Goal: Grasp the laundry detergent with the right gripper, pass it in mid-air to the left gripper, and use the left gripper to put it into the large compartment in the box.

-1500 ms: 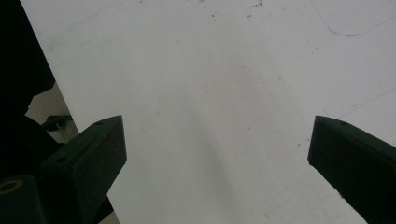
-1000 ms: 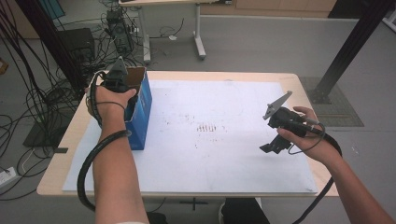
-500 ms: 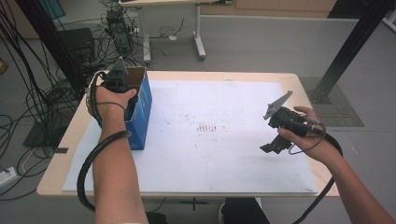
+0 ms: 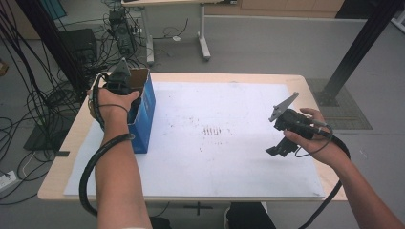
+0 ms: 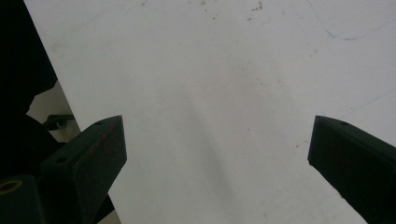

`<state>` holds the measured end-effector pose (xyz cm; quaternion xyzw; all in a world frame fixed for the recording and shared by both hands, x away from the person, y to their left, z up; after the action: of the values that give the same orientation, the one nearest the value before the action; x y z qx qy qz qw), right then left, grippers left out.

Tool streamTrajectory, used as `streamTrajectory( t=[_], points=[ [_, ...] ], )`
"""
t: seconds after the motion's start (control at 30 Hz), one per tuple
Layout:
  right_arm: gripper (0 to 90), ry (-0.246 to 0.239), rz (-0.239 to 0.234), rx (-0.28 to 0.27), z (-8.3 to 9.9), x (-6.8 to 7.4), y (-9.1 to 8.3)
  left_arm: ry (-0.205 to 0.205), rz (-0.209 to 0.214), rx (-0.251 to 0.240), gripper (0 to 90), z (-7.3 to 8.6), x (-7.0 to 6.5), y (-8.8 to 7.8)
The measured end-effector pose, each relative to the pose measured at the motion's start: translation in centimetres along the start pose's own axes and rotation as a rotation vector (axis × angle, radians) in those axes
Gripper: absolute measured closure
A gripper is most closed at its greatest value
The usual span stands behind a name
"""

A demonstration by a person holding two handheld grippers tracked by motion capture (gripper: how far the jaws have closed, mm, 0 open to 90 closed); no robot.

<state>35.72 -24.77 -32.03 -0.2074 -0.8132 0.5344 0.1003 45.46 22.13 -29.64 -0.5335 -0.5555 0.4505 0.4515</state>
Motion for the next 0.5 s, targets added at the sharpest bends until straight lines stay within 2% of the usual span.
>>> streamTrajectory(
  t=[0.5],
  points=[
    [4.4, -0.003, 0.003, 0.0, 0.05, 0.0, -0.15, 0.003, -0.003, -0.001, 36.7, 0.03, -0.08, -0.01]
  ],
)
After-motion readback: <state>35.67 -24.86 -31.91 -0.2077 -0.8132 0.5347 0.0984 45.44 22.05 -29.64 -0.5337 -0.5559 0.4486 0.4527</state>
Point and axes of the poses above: each handheld gripper's, and its own axes: y roughly forward along the jaws, z roughly out of its underside, x roughly to its left, the point moved 2 cm from there along y, roughly forward along the jaws, and after that the axes turned 1 degree about z, right-handed, at the moved point
